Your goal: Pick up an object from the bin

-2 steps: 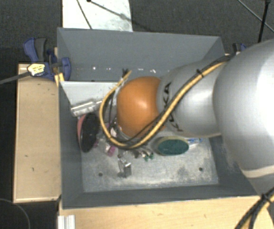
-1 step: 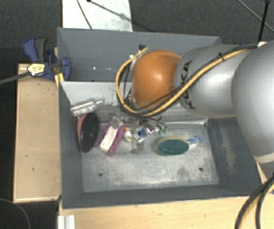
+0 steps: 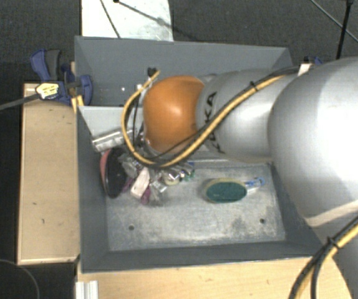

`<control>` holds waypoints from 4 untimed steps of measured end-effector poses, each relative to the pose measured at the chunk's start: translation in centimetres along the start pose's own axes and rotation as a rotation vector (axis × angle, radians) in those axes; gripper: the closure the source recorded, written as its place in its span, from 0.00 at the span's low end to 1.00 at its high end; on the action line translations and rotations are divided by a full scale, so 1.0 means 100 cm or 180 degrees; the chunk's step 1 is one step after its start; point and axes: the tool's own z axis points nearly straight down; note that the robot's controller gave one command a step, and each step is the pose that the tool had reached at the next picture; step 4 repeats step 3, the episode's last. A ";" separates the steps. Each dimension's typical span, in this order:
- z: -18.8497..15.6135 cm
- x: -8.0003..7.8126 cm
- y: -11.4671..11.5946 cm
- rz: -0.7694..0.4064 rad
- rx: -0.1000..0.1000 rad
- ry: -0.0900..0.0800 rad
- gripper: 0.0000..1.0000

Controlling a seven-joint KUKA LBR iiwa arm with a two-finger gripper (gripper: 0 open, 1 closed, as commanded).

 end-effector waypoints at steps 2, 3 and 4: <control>-0.087 0.008 0.021 -0.0112 -0.0026 -0.0002 1.00; -0.143 -0.002 0.009 -0.0201 -0.0023 -0.0001 1.00; -0.143 -0.002 0.009 -0.0201 -0.0023 -0.0001 1.00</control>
Offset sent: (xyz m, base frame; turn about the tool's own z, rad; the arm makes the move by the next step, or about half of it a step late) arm 0.0000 0.0000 0.0000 0.0000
